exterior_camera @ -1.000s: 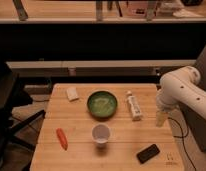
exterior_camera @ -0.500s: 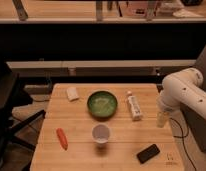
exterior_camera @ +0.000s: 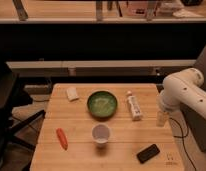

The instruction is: Move the arm in a circular motion

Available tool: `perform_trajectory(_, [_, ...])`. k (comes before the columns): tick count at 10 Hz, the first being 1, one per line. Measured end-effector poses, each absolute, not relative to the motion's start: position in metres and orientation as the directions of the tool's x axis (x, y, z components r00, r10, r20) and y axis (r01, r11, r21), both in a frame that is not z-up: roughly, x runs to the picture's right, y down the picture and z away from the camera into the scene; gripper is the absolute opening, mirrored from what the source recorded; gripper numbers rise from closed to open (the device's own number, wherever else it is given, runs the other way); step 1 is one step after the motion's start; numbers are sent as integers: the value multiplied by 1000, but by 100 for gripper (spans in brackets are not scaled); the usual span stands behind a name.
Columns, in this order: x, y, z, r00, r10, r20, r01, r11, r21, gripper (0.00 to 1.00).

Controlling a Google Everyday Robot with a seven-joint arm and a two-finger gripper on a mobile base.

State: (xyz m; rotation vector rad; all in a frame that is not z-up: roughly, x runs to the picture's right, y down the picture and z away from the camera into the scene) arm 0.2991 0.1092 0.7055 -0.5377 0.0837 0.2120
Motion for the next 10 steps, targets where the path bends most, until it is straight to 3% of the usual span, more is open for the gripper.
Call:
perform_trajectory(7, [308,103,711,966,213,-150,-259,831,-492,9])
perform_trajectory(8, [307,101,714,964,214,-157,-264,826,-498,4])
perform_trajectory(10, [298,91,722,963,220,-153,-267,825,-498,3])
